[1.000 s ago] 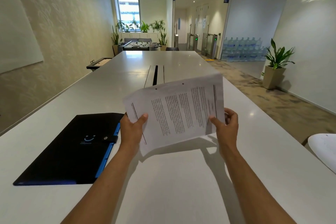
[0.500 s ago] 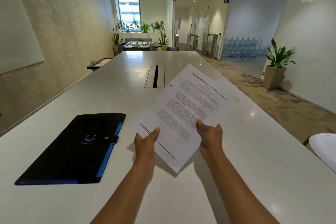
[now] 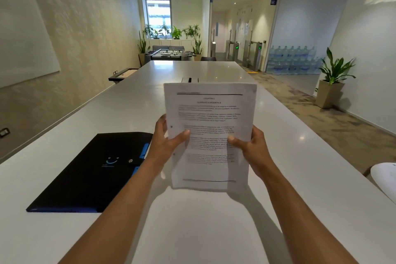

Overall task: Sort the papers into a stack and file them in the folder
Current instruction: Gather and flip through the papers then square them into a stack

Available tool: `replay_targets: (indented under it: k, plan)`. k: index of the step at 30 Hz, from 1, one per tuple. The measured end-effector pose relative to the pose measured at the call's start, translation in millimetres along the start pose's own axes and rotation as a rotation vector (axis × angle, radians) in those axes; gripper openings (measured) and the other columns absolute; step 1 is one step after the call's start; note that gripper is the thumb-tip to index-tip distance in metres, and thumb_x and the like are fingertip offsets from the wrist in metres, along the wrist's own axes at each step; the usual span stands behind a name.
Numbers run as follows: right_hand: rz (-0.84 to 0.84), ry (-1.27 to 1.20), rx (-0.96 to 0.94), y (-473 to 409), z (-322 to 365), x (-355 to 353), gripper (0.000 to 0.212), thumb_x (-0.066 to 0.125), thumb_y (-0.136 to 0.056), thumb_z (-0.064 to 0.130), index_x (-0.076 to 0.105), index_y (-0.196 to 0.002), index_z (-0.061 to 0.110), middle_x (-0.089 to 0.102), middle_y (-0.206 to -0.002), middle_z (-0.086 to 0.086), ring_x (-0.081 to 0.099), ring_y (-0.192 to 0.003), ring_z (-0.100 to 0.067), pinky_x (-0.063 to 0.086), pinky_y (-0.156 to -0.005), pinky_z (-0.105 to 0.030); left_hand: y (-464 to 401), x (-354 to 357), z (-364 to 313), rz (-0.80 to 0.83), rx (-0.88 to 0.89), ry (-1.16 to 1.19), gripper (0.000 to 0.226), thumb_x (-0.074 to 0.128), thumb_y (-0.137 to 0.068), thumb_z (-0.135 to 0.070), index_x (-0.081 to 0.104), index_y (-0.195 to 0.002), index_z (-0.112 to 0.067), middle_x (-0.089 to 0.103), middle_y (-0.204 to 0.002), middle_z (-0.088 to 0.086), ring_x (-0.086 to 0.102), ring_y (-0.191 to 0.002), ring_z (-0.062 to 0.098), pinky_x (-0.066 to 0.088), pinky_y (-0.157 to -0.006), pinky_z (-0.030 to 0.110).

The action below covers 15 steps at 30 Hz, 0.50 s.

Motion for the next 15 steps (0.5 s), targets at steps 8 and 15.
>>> replay_targets:
  k: [8, 15]
  plan:
    - [-0.102, 0.005, -0.058, -6.4, 3.2, 1.6, 0.033, 0.071, -0.086, 0.011, 0.063, -0.117, 0.013, 0.072, -0.109, -0.003, 0.071, -0.094, -0.020, 0.061, -0.075, -0.034, 6.6, 12.0, -23.4, -0.068, 0.171, -0.004, 0.021, 0.072, -0.086, -0.027, 0.067, -0.106, -0.029, 0.074, -0.103, -0.006, 0.071, -0.094, 0.016, 0.060, -0.075, 0.033]
    - [-0.206, -0.002, -0.041, 10.2, -22.8, 7.2, 0.040, 0.068, -0.071, 0.013, 0.058, -0.109, 0.022, 0.068, -0.105, 0.000, 0.068, -0.092, -0.016, 0.058, -0.066, -0.023, 17.1, 12.4, 1.1, -0.169, 0.141, -0.010, 0.031, 0.072, -0.081, -0.028, 0.061, -0.110, -0.032, 0.070, -0.107, -0.004, 0.068, -0.096, 0.015, 0.058, -0.071, 0.027]
Point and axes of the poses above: each hand's wrist, its own y-axis away from the middle knuckle, its own x-axis out of the palm, z = x × y, the point moved 6 cm from there along -y, towards the middle knuckle
